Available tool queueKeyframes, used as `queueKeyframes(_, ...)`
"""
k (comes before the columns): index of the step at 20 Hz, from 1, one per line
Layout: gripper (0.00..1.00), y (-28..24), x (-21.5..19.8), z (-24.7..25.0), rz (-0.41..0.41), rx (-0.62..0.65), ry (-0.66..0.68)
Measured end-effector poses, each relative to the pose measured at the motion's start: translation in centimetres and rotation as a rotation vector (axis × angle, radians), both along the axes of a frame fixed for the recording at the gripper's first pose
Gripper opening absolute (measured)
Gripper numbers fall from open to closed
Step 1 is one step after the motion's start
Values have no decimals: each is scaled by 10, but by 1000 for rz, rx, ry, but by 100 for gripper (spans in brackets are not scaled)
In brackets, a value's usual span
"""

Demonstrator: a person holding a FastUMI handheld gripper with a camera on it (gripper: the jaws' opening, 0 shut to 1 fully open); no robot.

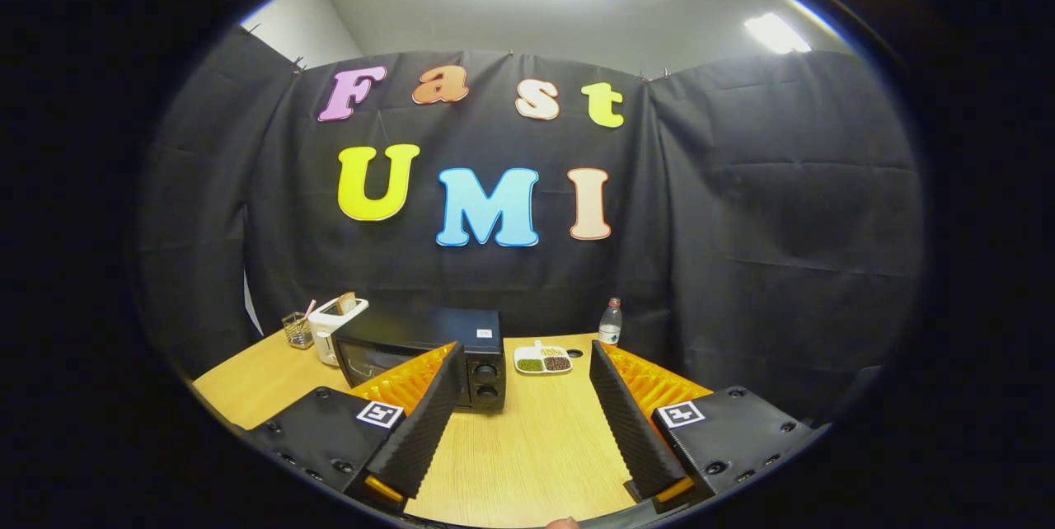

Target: Open the toaster oven, put the food inside, and close the toaster oven door.

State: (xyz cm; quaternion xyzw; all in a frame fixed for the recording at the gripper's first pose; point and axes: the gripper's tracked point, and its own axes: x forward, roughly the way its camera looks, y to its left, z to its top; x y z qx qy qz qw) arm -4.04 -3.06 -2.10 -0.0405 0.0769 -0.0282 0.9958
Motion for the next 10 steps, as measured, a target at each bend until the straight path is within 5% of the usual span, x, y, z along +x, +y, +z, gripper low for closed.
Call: queueKeyframes(10,96,-8,5,1,-14,13,-7)
